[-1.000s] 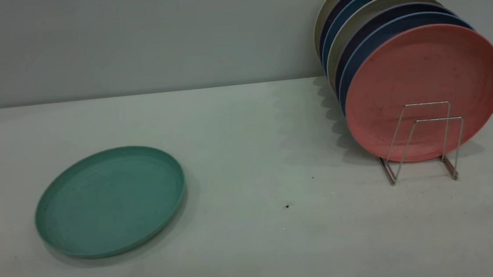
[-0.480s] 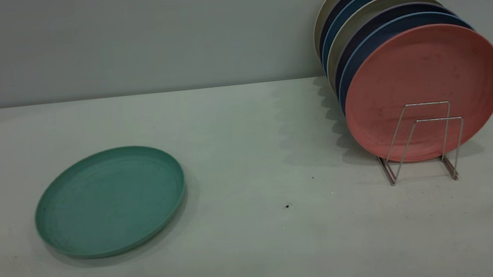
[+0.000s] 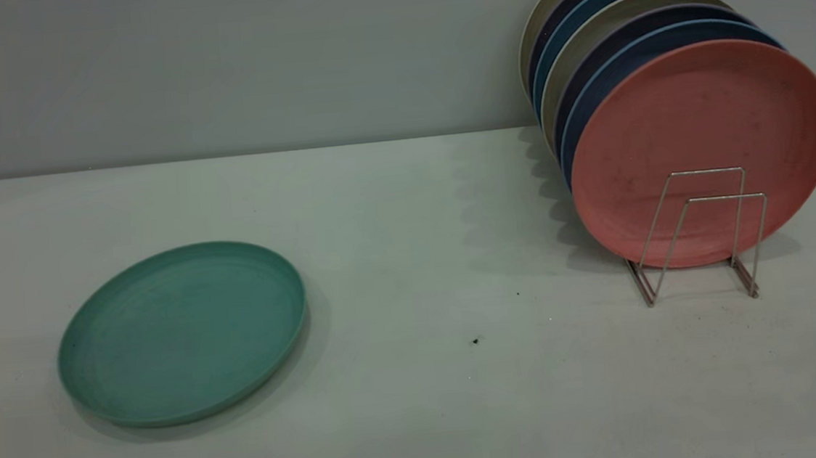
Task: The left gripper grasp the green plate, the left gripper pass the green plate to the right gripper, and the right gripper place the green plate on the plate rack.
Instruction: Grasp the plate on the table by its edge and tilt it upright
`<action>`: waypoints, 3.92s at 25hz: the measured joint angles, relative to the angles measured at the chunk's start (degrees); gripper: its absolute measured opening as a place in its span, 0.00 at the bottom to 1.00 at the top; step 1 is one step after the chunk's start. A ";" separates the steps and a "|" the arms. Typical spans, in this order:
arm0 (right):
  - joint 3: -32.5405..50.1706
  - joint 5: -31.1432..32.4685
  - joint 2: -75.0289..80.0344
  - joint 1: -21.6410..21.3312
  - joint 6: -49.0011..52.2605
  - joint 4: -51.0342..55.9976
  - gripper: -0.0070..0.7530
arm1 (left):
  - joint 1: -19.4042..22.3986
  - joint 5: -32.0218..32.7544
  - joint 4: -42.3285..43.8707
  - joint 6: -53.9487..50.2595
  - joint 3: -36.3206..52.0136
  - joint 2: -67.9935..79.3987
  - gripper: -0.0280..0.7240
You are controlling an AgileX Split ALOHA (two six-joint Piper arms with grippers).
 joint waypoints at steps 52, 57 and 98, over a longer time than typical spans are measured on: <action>0.00 -13.99 26.32 0.00 -22.43 20.21 0.51 | 16.45 -21.74 -59.20 45.02 -16.96 97.16 0.75; 0.00 -13.99 26.32 0.00 -22.43 20.21 0.51 | 16.45 -21.78 -64.96 50.43 -16.96 101.97 0.75; 0.00 -14.12 31.34 0.00 -22.50 33.03 0.51 | 16.15 -13.43 -86.57 87.34 -18.02 109.23 0.06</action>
